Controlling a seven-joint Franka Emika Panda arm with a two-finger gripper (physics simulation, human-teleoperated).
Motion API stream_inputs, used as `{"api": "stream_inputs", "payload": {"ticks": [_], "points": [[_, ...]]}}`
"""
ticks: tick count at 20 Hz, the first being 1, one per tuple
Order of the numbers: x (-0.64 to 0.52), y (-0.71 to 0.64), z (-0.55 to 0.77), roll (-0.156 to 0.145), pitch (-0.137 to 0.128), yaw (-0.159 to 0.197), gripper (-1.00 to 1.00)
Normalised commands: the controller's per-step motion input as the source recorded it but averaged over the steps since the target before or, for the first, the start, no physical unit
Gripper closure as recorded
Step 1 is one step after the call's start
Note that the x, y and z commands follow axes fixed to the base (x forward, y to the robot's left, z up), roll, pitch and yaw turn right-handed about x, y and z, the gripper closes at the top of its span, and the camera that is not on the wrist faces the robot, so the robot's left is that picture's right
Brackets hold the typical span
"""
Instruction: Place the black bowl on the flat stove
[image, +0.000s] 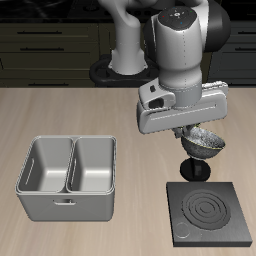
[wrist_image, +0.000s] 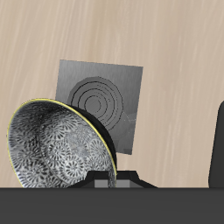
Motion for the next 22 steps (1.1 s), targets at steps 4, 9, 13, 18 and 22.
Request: {"api": "stream_inputs", "payload": {"ticks": [4,9,13,18,22], "points": [[0.25,0.27,0.08,-0.002,0.006,0.01,1.0],[0.26,0.26,0.08,0.015,-0.003,0.027,1.0],[0.19,0.08,0.03,-0.011,0.004,0.019,1.0],[0.22,0.02,-0.02,-0.024,0.013,0.017,1.0],[0.1,-0.11,-0.09,-0.026,0.013,0.018,1.0]]}}
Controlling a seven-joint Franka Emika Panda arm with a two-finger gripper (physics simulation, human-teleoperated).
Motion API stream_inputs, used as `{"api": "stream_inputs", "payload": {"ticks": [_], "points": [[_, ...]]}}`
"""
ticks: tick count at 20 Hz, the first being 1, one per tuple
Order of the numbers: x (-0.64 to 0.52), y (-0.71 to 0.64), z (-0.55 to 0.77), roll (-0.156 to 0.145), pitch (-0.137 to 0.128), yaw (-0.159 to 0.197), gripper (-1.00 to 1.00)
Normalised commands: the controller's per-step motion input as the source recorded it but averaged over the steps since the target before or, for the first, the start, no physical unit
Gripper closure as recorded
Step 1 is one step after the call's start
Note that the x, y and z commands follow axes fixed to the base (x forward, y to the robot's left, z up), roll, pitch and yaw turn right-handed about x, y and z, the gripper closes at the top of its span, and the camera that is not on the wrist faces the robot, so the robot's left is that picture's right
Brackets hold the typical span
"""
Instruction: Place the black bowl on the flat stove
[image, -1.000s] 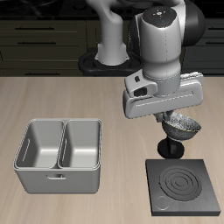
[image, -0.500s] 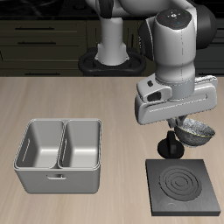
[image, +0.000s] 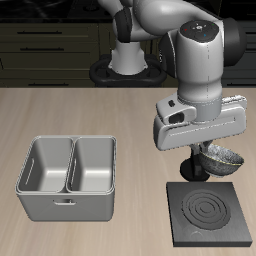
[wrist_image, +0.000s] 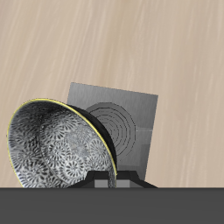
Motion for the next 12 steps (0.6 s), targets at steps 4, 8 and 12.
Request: {"api": "stream_inputs", "payload": {"ticks": [4,8,12], "points": [[0.07,-0.01,-0.09,-0.004,0.014,0.004,1.0],[-0.02,-0.03,-0.14,-0.014,0.011,0.013,1.0],[0.03,-0.13,-0.24,-0.016,0.031,0.01,1.0]]}}
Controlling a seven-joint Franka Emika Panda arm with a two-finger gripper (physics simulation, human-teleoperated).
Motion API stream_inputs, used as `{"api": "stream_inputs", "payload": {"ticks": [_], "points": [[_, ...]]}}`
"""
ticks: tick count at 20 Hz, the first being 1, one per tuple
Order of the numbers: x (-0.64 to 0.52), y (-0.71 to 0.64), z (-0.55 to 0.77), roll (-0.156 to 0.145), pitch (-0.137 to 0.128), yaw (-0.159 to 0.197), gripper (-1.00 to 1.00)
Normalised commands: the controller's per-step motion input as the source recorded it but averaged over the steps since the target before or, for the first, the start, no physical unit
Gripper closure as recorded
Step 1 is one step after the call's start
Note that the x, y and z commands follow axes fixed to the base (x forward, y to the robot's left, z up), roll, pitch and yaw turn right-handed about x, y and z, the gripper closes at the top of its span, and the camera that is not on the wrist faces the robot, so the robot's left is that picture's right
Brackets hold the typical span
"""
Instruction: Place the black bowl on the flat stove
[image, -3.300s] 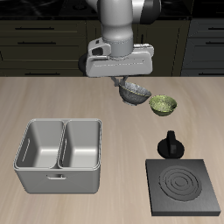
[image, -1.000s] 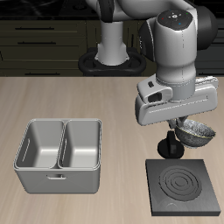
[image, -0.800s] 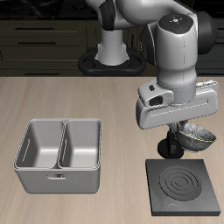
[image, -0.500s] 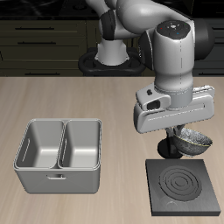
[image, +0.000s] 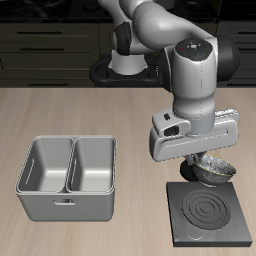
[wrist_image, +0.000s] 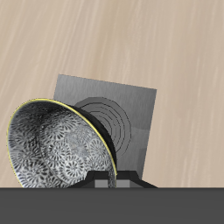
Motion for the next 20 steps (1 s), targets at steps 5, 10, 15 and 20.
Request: {"api": "stream_inputs", "payload": {"ticks": [5,10,15,20], "points": [[0.05,-0.07,-0.26,-0.013,0.028,0.017,1.0],[0.08,-0.04,-0.16,0.018,0.007,0.031,1.0],[0.1,0.0,-0.06,0.019,-0.021,0.036,1.0],[0.17,-0.04,-0.22,-0.008,0.021,0.027,1.0]]}}
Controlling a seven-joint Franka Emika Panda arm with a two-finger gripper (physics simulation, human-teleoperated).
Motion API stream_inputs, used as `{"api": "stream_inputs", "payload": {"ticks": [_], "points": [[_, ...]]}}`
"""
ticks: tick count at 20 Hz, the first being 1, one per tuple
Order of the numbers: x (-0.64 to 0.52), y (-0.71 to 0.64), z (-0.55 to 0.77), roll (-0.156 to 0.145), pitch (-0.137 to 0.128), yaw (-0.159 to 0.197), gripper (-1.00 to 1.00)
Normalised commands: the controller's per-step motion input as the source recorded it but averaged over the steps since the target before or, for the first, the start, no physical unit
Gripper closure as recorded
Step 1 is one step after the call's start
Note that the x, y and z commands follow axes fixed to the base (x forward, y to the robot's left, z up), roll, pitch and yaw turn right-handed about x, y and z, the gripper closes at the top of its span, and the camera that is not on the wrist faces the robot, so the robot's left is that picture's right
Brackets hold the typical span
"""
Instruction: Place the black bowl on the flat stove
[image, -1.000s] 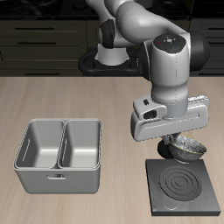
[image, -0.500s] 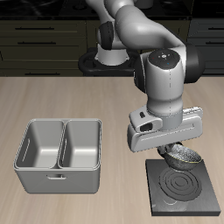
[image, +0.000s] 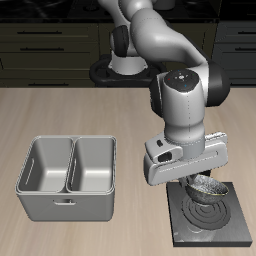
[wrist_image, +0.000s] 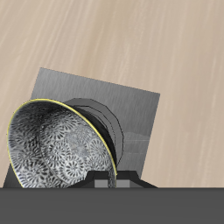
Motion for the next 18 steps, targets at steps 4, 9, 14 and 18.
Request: {"api": "stream_inputs", "payload": {"ticks": [4,9,14,18], "points": [[0.08,0.0,-0.29,-0.01,0.035,0.029,1.0],[0.0,0.09,-0.15,0.01,0.016,0.022,1.0],[-0.04,0.19,-0.12,0.054,0.005,0.04,1.0],[-0.03,-0.01,-0.12,-0.003,0.031,0.013,1.0]]}}
